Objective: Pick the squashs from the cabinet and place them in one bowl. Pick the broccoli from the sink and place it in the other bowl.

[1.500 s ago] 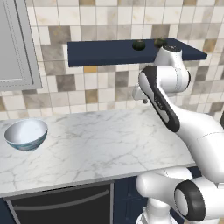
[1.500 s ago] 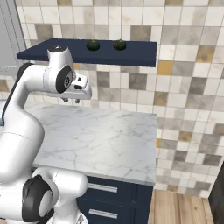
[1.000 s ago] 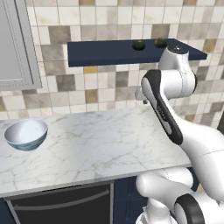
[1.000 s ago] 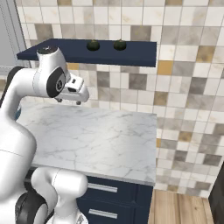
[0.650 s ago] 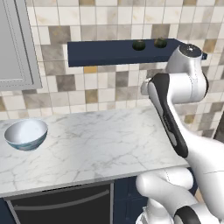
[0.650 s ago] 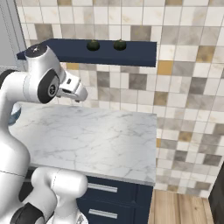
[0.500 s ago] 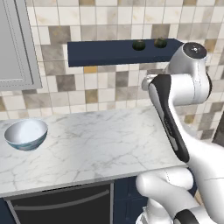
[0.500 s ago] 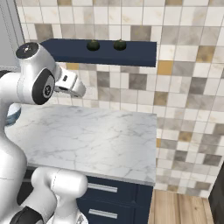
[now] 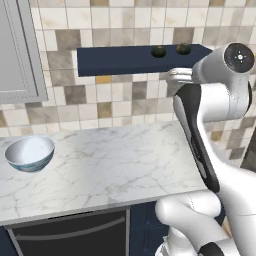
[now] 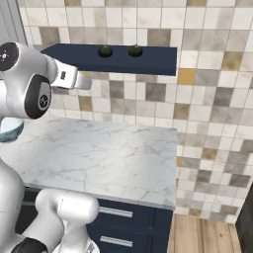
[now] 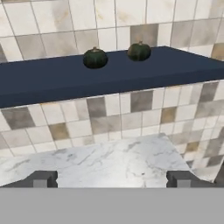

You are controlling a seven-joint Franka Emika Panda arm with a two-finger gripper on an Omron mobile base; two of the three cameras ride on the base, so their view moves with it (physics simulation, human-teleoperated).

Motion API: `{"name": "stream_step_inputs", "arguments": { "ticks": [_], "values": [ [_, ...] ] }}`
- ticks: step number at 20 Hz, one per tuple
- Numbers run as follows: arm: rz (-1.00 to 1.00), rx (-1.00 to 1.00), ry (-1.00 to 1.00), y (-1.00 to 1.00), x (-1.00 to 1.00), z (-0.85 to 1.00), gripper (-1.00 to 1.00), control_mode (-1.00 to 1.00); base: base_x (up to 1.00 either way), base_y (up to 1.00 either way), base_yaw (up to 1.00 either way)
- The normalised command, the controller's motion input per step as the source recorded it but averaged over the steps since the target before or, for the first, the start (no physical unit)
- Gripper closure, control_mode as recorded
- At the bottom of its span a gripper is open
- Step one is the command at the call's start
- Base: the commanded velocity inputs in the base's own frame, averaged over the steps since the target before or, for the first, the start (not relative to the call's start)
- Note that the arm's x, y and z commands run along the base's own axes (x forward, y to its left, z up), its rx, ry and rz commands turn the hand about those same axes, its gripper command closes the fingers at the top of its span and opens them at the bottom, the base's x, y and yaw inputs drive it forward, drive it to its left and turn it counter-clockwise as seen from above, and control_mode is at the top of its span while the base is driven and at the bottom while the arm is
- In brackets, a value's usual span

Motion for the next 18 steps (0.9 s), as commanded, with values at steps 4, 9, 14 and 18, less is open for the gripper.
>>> {"name": "stream_step_inputs", "arguments": {
  "ticks": [4,9,14,18],
  "values": [
    [0.01,0.0,0.0,-0.01,0.48,0.45,-1.0,-1.0,0.0,0.0,0.0],
    [0.02,-0.08,0.08,-0.05,0.64,0.24,-1.0,-1.0,0.0,0.0,0.0],
    [0.08,-0.01,0.05,-0.16,0.58,0.05,-1.0,-1.0,0.0,0.0,0.0],
    [0.1,0.05,0.0,-0.15,0.64,-0.03,-1.0,-1.0,0.0,0.0,0.0]
  ]
}}
